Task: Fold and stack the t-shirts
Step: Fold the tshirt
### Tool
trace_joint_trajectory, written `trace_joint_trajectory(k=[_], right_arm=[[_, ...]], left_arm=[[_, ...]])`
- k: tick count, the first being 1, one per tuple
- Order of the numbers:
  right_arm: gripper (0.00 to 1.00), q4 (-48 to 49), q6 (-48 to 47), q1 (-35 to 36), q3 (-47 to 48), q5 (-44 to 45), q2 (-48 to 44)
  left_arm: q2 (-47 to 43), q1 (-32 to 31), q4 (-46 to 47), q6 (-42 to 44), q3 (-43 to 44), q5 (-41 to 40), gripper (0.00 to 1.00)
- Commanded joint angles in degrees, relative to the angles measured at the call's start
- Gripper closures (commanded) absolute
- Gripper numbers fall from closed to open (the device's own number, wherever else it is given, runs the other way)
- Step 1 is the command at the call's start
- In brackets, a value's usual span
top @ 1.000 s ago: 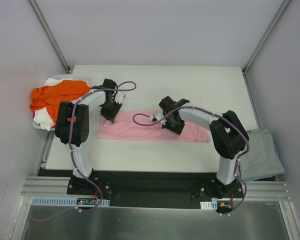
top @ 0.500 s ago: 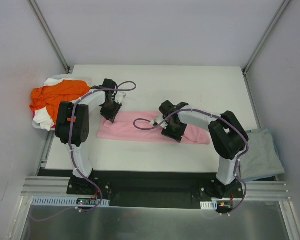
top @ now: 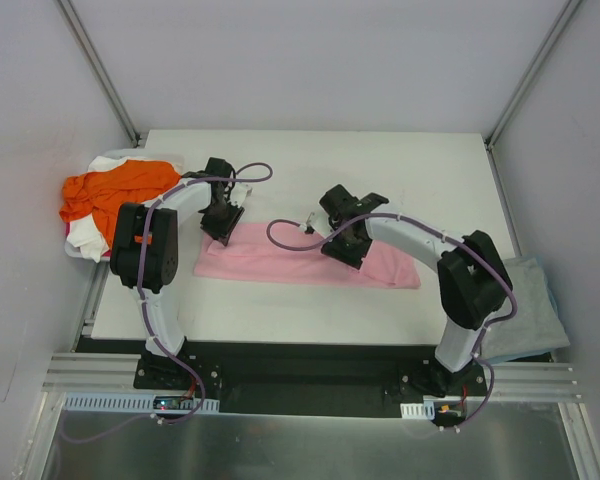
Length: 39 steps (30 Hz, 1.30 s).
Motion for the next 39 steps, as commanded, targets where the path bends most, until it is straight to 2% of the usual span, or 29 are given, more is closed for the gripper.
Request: trace_joint_trajectory(k=[1, 8, 10, 12, 17, 23, 29, 39], right_arm=[[0.43, -2.7, 0.8, 0.1, 3.6, 1.7, -4.3], [0.43, -0.9, 0.2, -0.5, 2.1, 4.7, -5.4], [0.41, 0.0, 0.6, -0.7, 0.9, 5.0, -6.6], [0.32, 1.1, 1.0, -0.7, 0.3, 5.7, -7.7], [0.29, 2.4, 1.9, -0.8, -0.7, 6.7, -11.1], [0.27, 2.0, 2.8, -0.8, -0.6, 6.8, -12.8], [0.27, 2.6, 3.0, -0.8, -2.2, 7.3, -12.9], [0.26, 3.3, 3.0, -0.9, -3.4, 6.9, -11.4]], left_arm=[[-1.6, 0.7, -0.9, 0.2, 1.1, -1.0, 0.66], [-2.5, 0.7, -0.6, -0.1, 2.0, -1.5, 0.64], [-3.6, 0.7, -0.2, 0.1, 2.2, -0.4, 0.58], [-5.7, 0.7, 0.1, 0.1, 2.6, 0.3, 0.46], [-10.6, 0.7, 0.6, -0.1, 4.7, 3.4, 0.35], [-13.6, 0.7, 0.6, 0.1, 5.2, 3.8, 0.32], [-14.0, 0.7, 0.6, 0.1, 1.4, 4.7, 0.32], [-11.5, 0.7, 1.8, -0.1, -2.2, 5.8, 0.33]])
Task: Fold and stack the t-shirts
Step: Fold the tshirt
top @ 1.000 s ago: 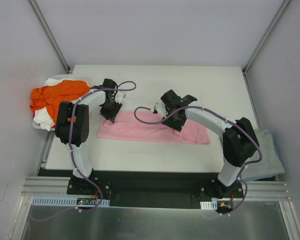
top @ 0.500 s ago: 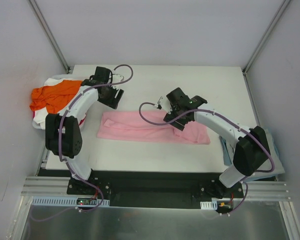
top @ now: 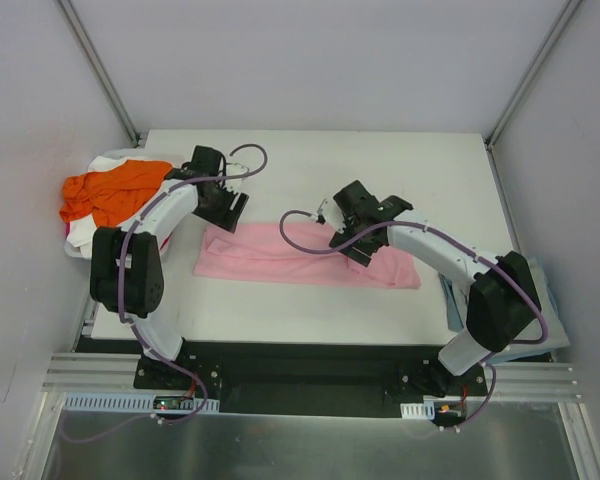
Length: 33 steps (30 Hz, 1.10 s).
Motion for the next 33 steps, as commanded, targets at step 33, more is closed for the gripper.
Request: trace_joint_trajectory(k=[33], right_arm=[[0.3, 0.1, 0.8, -1.5, -2.4, -0.8, 2.1]], left_arm=[[5.6, 1.0, 3.3, 1.5, -6.2, -4.8, 0.54]])
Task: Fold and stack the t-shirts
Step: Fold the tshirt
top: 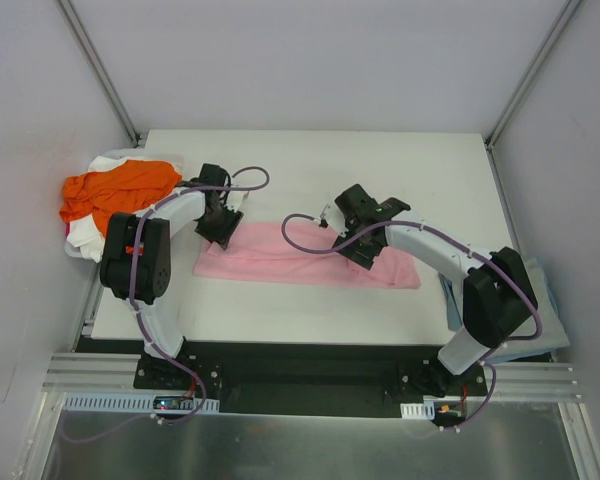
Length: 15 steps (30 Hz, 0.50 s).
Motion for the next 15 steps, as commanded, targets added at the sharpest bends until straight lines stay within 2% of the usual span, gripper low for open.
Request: trace_joint_trajectory(k=[1, 4, 9, 15], right_arm=[[0.3, -0.4, 0.9, -0.4, -0.3, -0.6, 0.8], [0.3, -0.5, 1.0, -0.4, -0.3, -0.7, 1.2], [0.31, -0.7, 0.8, -0.4, -0.4, -0.7, 1.4], [0.32, -0.9, 0.8, -0.6, -0.5, -0.5, 1.7]], left_arm=[[-0.6, 0.5, -0.1, 0.1, -0.6, -0.7, 0.55], [-1.0, 0.5, 0.0, 0.1, -0.9, -0.9, 0.6], [-1.3, 0.6, -0.1, 0.2, -1.1, -1.8, 0.73], [-4.3, 0.6, -0.1, -0.4, -2.6, -1.3, 0.78]])
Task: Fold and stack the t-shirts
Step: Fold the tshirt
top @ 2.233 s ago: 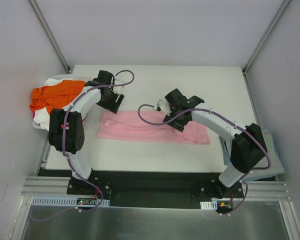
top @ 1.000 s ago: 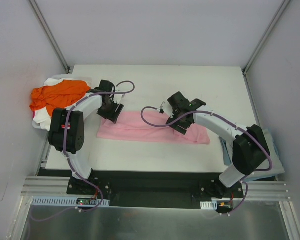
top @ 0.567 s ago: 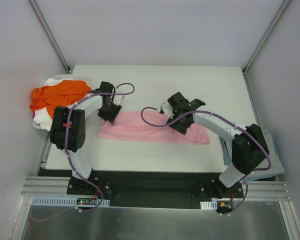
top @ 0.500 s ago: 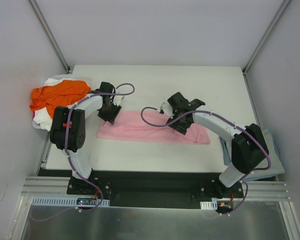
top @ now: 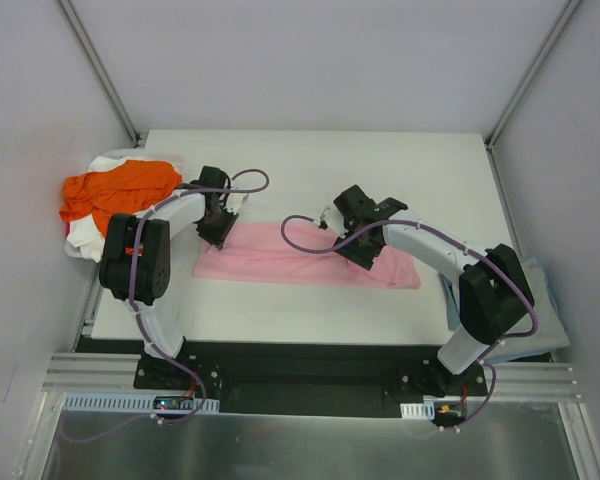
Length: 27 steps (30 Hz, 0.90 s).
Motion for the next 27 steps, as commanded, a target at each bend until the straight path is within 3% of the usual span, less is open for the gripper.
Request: trace_joint_trajectory(k=[1, 27], right_arm=[[0.32, -0.9, 0.8, -0.3, -0.5, -0.5, 0.4], [0.34, -1.3, 1.0, -0.5, 0.2, -0.6, 1.3]], left_arm=[[-4.7, 0.5, -0.6, -0.4, -1.6, -0.8, 0.78], [-18.4, 0.1, -3.9, -1.1, -8.3, -0.1, 0.75]])
